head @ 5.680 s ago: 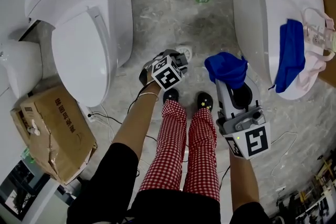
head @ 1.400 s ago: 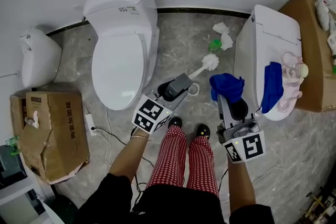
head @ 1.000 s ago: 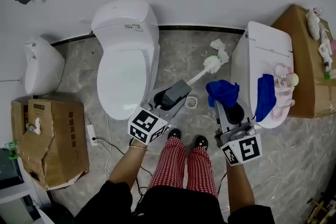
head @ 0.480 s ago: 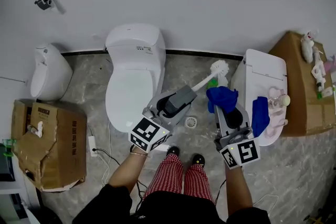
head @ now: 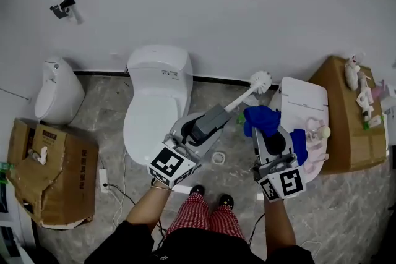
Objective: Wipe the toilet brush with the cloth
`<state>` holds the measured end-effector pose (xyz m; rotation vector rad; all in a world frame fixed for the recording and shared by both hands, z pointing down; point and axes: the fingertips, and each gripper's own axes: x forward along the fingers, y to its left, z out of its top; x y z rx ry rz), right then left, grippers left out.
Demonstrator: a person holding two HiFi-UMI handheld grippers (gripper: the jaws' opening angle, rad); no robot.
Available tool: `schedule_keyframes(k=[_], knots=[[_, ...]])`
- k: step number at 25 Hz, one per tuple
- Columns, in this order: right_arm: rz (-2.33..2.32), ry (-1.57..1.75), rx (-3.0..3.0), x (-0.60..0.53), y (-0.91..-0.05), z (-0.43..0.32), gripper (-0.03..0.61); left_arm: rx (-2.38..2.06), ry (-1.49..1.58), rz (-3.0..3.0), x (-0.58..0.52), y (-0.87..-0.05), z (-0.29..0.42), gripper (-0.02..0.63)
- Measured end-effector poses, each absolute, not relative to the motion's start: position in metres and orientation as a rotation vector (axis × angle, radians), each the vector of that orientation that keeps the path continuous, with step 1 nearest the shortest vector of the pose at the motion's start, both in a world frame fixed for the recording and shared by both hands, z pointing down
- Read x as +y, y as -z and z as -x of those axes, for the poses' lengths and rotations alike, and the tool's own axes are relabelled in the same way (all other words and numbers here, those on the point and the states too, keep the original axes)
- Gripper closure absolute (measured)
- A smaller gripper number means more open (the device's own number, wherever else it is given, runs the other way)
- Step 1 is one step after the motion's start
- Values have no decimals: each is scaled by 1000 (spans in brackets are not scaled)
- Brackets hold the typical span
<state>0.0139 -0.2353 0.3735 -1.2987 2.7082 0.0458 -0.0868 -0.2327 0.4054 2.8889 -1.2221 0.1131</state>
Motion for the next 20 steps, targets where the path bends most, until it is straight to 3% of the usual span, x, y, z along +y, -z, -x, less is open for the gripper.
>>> schedule_keyframes(k=[20], knots=[[1089, -321, 2658, -210, -246, 10, 495, -1286, 148, -3031, -196, -278, 99, 426]])
